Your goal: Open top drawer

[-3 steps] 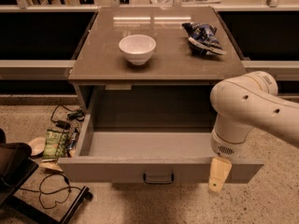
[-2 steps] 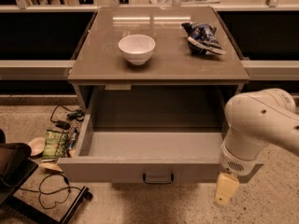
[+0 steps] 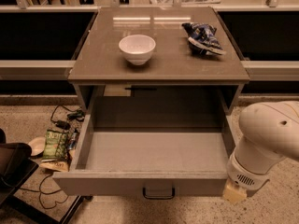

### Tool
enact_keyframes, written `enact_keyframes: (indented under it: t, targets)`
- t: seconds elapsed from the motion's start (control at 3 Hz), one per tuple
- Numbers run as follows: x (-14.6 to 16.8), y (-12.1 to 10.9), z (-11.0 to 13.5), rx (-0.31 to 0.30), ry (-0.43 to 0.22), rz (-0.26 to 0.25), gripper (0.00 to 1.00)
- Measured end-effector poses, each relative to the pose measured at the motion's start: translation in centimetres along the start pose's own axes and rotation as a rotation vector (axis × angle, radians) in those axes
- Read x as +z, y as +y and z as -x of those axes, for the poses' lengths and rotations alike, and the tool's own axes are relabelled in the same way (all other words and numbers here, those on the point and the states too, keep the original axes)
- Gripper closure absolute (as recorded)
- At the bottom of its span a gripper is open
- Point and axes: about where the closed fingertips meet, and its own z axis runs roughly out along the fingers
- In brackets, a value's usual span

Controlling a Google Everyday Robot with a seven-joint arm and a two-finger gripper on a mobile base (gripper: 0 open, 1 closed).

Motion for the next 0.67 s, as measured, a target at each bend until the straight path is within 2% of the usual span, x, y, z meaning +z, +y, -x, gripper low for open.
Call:
enact_keyframes:
  t: [0.33, 0.67]
  targets:
    - [-0.3, 0.0, 0.0, 0.000, 0.000, 0.000, 0.89]
    - [-1.5, 2.2, -0.8, 0.010, 0.000, -0.009, 1.00]
